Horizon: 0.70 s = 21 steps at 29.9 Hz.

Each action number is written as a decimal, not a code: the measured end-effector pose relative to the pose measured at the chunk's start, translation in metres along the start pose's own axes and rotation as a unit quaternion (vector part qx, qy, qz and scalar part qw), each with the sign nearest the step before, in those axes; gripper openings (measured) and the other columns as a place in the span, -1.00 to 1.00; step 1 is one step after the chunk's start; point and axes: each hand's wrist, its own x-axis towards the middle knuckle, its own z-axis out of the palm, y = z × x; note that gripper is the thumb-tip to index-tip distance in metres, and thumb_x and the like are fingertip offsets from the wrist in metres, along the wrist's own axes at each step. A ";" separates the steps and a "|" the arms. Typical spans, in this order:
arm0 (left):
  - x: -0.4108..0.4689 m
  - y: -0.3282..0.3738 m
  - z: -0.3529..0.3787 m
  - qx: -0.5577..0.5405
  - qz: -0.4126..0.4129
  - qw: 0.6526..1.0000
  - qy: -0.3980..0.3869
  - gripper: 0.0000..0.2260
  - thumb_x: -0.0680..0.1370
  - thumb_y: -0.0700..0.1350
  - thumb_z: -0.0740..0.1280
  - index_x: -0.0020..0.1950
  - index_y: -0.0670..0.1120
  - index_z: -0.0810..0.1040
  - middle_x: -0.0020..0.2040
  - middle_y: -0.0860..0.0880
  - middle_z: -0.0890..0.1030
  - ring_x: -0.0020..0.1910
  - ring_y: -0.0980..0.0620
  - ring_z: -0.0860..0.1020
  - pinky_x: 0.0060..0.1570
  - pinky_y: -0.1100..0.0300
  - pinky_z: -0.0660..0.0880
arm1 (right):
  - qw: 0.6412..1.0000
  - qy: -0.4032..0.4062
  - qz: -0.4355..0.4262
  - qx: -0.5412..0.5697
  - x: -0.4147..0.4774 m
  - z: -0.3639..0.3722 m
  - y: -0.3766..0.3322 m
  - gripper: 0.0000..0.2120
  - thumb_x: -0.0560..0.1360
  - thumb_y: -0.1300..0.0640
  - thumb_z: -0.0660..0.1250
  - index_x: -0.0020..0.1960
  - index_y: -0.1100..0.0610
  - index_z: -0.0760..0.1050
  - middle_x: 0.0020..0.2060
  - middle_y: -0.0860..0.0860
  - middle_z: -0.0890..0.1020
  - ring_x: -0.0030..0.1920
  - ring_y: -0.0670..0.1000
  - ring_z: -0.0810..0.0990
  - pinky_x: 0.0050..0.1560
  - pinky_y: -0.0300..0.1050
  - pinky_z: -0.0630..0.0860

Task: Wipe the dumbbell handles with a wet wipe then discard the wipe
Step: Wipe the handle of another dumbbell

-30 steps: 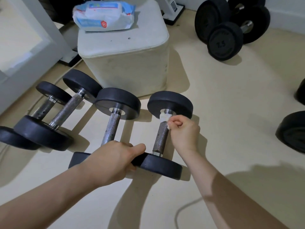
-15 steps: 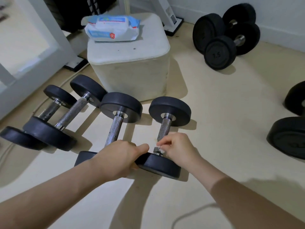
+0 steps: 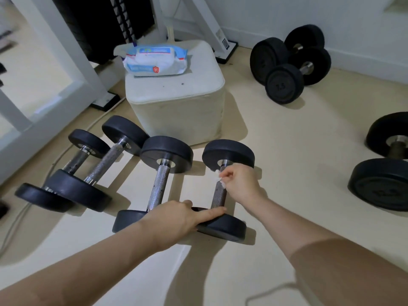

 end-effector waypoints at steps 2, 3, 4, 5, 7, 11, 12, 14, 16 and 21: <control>-0.001 0.004 0.003 -0.029 -0.011 0.999 0.014 -0.34 0.63 -0.01 0.13 0.39 0.45 -0.32 -0.15 -0.12 0.43 -0.31 -0.18 0.48 -0.22 -0.05 0.54 | 1.000 -0.014 -0.004 -0.009 0.000 0.003 -0.001 -0.87 0.45 0.27 0.35 -0.17 0.11 0.65 -0.12 -0.05 0.61 -0.11 -0.05 0.58 -0.02 -0.20 0.50; -0.002 0.006 0.000 -0.033 -0.014 0.999 0.015 -0.42 0.64 0.06 0.08 0.40 0.44 -0.29 -0.14 -0.13 0.44 -0.29 -0.18 0.49 -0.22 -0.01 0.51 | 0.998 -0.055 -0.002 -0.021 -0.006 0.004 -0.002 -0.84 0.42 0.27 0.37 -0.24 0.05 0.64 -0.18 -0.06 0.63 -0.15 -0.06 0.59 -0.05 -0.19 0.51; -0.002 0.008 -0.004 -0.026 -0.012 1.000 0.011 -0.46 0.64 0.09 0.04 0.42 0.42 -0.27 -0.12 -0.15 0.46 -0.27 -0.18 0.49 -0.24 0.02 0.47 | 0.995 -0.096 0.009 -0.026 -0.014 0.005 -0.002 -0.79 0.39 0.27 0.38 -0.31 -0.01 0.62 -0.25 -0.09 0.64 -0.19 -0.07 0.60 -0.08 -0.20 0.52; -0.003 0.011 -0.010 -0.015 -0.005 1.000 0.000 -0.47 0.65 0.09 0.03 0.44 0.40 -0.25 -0.10 -0.17 0.47 -0.24 -0.19 0.50 -0.28 0.03 0.40 | 0.991 -0.131 0.023 -0.031 -0.021 0.004 -0.002 -0.76 0.37 0.27 0.39 -0.35 -0.04 0.60 -0.30 -0.11 0.63 -0.20 -0.07 0.60 -0.10 -0.20 0.51; -0.003 0.016 -0.020 -0.003 0.010 1.000 -0.016 -0.46 0.65 0.02 0.05 0.48 0.35 -0.21 -0.04 -0.24 0.48 -0.19 -0.22 0.52 -0.31 0.04 0.29 | 0.982 -0.169 0.032 -0.083 -0.028 -0.003 -0.006 -0.80 0.34 0.27 0.40 -0.32 -0.02 0.63 -0.30 -0.12 0.63 -0.19 -0.07 0.60 -0.11 -0.22 0.51; 0.006 0.019 -0.018 0.013 0.031 0.999 -0.022 -0.50 0.65 -0.03 0.10 0.51 0.24 -0.05 -0.02 -0.28 0.51 -0.12 -0.26 0.52 -0.26 -0.01 0.36 | 0.949 -0.190 -0.015 -0.249 -0.012 -0.033 -0.032 -0.87 0.40 0.24 0.34 -0.17 0.09 0.65 -0.18 -0.04 0.67 -0.12 -0.01 0.61 -0.09 -0.19 0.53; 0.009 0.018 -0.020 0.003 0.027 0.999 -0.025 -0.53 0.64 -0.01 0.12 0.50 0.22 0.02 -0.01 -0.27 0.54 -0.08 -0.26 0.53 -0.21 -0.02 0.40 | 0.954 -0.186 -0.009 -0.234 -0.007 -0.046 -0.040 -0.85 0.42 0.26 0.29 -0.18 0.13 0.64 -0.24 -0.02 0.66 -0.17 0.01 0.62 -0.14 -0.20 0.53; 0.014 0.012 -0.032 -0.044 0.013 0.998 -0.046 -0.58 0.61 0.06 0.16 0.46 0.21 0.18 0.08 -0.20 0.58 0.04 -0.24 0.53 -0.05 -0.01 0.46 | 0.972 -0.179 0.022 -0.148 -0.004 -0.076 -0.059 -0.80 0.44 0.33 0.20 -0.21 0.18 0.58 -0.37 0.04 0.60 -0.31 0.08 0.62 -0.27 -0.16 0.52; 0.016 0.001 -0.055 -0.132 -0.009 0.989 -0.061 -0.61 0.58 0.19 0.15 0.40 0.18 0.32 0.20 -0.07 0.57 0.16 -0.12 0.52 0.12 0.01 0.45 | 0.978 -0.187 0.060 -0.075 -0.006 -0.106 -0.081 -0.78 0.47 0.38 0.13 -0.19 0.20 0.51 -0.37 0.13 0.59 -0.37 0.13 0.60 -0.37 -0.13 0.50; 0.030 0.016 -0.138 -0.613 -0.077 0.773 0.146 -0.66 0.58 0.15 0.22 0.17 -0.07 0.52 -0.07 -0.08 0.66 -0.14 -0.01 0.63 0.00 -0.01 0.59 | 0.965 -0.214 0.063 0.137 -0.023 -0.187 -0.120 -0.83 0.54 0.36 0.12 -0.03 0.14 0.41 -0.11 0.22 0.66 -0.20 0.06 0.65 -0.32 -0.20 0.49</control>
